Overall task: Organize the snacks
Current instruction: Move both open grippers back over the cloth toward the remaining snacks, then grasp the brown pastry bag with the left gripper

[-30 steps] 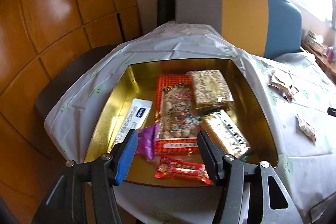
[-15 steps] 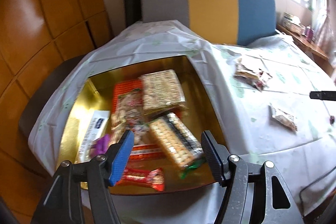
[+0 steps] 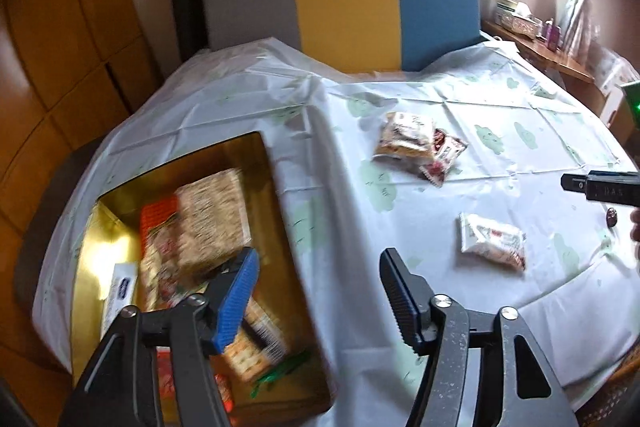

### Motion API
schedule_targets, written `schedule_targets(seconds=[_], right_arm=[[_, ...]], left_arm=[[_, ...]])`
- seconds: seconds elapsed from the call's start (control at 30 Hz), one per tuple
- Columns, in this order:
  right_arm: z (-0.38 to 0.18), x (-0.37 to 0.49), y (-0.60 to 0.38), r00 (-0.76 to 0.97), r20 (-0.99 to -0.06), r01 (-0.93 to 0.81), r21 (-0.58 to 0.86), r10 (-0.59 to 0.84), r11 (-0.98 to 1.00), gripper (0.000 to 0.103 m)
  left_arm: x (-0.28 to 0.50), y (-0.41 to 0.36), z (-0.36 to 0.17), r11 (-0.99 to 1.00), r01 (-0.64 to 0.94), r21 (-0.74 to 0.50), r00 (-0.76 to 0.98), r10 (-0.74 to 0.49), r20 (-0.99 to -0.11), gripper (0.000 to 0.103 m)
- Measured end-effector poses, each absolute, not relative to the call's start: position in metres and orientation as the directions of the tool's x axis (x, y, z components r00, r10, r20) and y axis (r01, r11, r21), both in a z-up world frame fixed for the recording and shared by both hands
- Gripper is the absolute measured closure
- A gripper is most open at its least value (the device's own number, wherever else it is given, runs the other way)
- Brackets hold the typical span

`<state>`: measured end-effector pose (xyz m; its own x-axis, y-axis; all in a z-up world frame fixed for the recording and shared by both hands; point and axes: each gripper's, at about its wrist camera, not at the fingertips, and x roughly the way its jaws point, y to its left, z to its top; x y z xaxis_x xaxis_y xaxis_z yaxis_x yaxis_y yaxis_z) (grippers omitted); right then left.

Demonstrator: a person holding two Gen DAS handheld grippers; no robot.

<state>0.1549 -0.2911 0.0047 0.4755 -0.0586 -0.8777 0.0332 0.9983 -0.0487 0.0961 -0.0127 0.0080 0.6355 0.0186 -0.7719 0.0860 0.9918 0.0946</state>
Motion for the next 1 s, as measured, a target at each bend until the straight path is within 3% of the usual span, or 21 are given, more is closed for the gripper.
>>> schedule_targets(seconds=[0.1, 0.2, 0.47, 0.8, 1.0], right_arm=[[0.006, 0.154, -0.291, 0.481, -0.875, 0.031, -0.043, -0.053, 0.999, 0.032], [0.009, 0.154, -0.291, 0.488, -0.871, 0.031, -0.036, -0.047, 0.999, 0.031], [0.010, 0.153, -0.286, 0.487, -0.873, 0.010, -0.026, -0.027, 1.000, 0.031], [0.008, 0.155, -0.285, 0.471, -0.882, -0.009, 0.004, 0.008, 1.000, 0.031], [0.007, 0.158, -0.289, 0.459, -0.888, 0.001, 0.023, 0.020, 1.000, 0.031]], left_arm=[[0.116, -0.024, 0.007, 0.992, 0.103, 0.068, 0.624, -0.011, -0.781, 0.039], [0.140, -0.037, 0.004, 0.990, 0.125, 0.057, 0.606, -0.030, -0.795, 0.027], [0.205, -0.074, -0.006, 0.980, 0.194, 0.043, 0.586, -0.081, -0.806, 0.026], [0.280, -0.100, -0.035, 0.978, 0.209, -0.015, 0.533, -0.126, -0.837, 0.013], [0.301, -0.110, -0.054, 0.970, 0.245, -0.011, 0.513, -0.139, -0.847, 0.013]])
